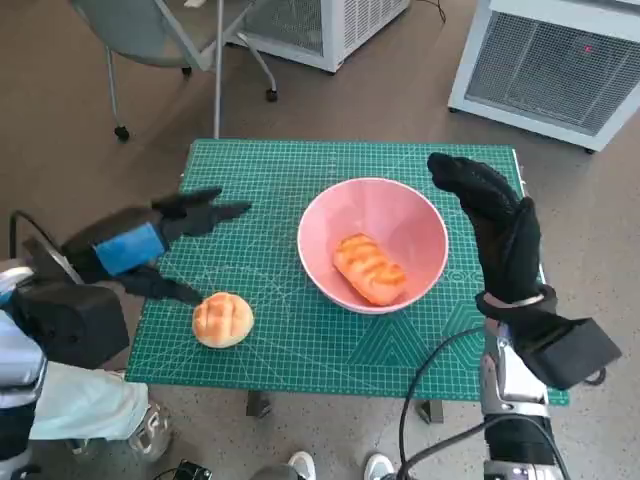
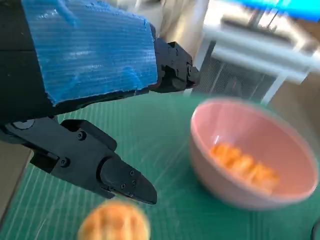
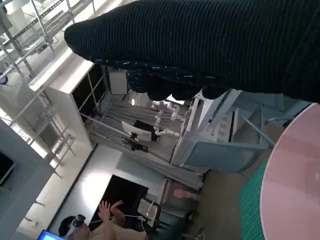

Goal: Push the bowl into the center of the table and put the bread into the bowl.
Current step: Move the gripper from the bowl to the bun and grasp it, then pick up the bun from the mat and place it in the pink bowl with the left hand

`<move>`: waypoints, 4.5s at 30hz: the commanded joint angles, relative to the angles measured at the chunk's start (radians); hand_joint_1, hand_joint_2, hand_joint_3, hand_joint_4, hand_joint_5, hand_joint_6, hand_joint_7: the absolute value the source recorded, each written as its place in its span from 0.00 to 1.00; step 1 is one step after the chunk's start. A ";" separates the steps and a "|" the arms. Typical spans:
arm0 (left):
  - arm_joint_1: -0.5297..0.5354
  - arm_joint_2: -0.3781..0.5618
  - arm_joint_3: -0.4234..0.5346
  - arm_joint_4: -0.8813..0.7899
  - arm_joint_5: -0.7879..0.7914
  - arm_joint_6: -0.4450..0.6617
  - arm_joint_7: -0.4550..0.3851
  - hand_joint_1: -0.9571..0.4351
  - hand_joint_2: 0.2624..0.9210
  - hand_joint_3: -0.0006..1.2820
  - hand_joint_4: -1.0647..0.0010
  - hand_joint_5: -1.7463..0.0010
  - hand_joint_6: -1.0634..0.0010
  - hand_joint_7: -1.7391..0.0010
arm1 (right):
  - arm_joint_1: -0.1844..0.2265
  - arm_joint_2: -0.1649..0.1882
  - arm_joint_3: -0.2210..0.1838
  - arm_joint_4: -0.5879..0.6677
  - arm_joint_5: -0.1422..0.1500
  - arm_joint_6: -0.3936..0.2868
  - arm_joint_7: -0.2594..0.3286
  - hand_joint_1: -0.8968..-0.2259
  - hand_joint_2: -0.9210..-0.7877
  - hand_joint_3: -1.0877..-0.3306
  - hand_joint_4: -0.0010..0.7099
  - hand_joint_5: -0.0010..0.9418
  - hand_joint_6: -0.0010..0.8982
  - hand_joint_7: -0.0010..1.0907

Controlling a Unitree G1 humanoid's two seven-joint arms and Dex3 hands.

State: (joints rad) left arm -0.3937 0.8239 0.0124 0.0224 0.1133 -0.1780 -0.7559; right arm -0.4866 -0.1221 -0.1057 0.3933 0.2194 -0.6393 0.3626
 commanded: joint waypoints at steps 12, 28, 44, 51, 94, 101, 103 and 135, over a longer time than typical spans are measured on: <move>0.083 -0.016 -0.086 -0.042 0.085 0.092 0.004 0.54 0.74 0.00 0.86 1.00 0.71 0.99 | -0.001 -0.021 -0.006 0.032 0.024 0.012 0.038 0.27 0.00 0.42 0.23 0.00 0.00 0.45; 0.111 -0.054 -0.216 -0.123 0.284 0.248 0.022 0.62 0.73 0.00 0.85 1.00 0.71 1.00 | -0.005 -0.030 -0.008 0.035 0.027 0.011 0.058 0.27 0.00 0.42 0.23 0.00 0.00 0.45; 0.062 -0.104 -0.315 0.019 0.423 0.282 0.090 0.60 0.89 0.03 0.38 0.97 0.35 0.72 | -0.004 -0.038 -0.006 0.039 0.016 -0.002 0.062 0.29 0.00 0.41 0.23 0.00 0.00 0.45; 0.078 -0.094 -0.278 0.044 0.441 0.188 0.233 0.68 0.98 0.01 0.28 0.47 0.35 0.38 | -0.004 -0.039 -0.006 0.038 0.017 -0.001 0.062 0.30 0.00 0.41 0.23 0.00 0.00 0.45; -0.381 -0.451 -0.248 0.139 0.406 -0.018 0.637 0.69 1.00 0.03 0.30 0.33 0.39 0.38 | -0.027 -0.024 -0.013 0.070 0.027 -0.004 0.056 0.30 0.00 0.41 0.23 0.00 0.00 0.45; -0.461 -0.532 -0.326 0.340 0.453 -0.119 0.720 0.69 0.99 0.02 0.27 0.40 0.40 0.33 | -0.015 -0.026 -0.016 0.052 0.028 -0.003 0.054 0.30 0.00 0.40 0.23 0.00 0.00 0.45; -0.479 -0.544 -0.352 0.380 0.471 -0.127 0.711 0.69 0.99 0.02 0.27 0.40 0.40 0.32 | -0.010 -0.027 -0.018 0.044 0.029 -0.001 0.053 0.30 0.00 0.40 0.23 0.00 0.00 0.45; -0.445 -0.548 -0.378 0.410 0.355 -0.045 0.380 0.45 0.98 0.00 0.85 0.99 0.73 0.97 | 0.026 -0.029 -0.028 -0.016 0.000 -0.003 -0.012 0.28 0.00 0.40 0.24 0.00 0.00 0.44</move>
State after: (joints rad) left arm -0.8481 0.2587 -0.3813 0.4568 0.4950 -0.2363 -0.3451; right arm -0.4845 -0.1509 -0.1316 0.3740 0.2293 -0.6543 0.3613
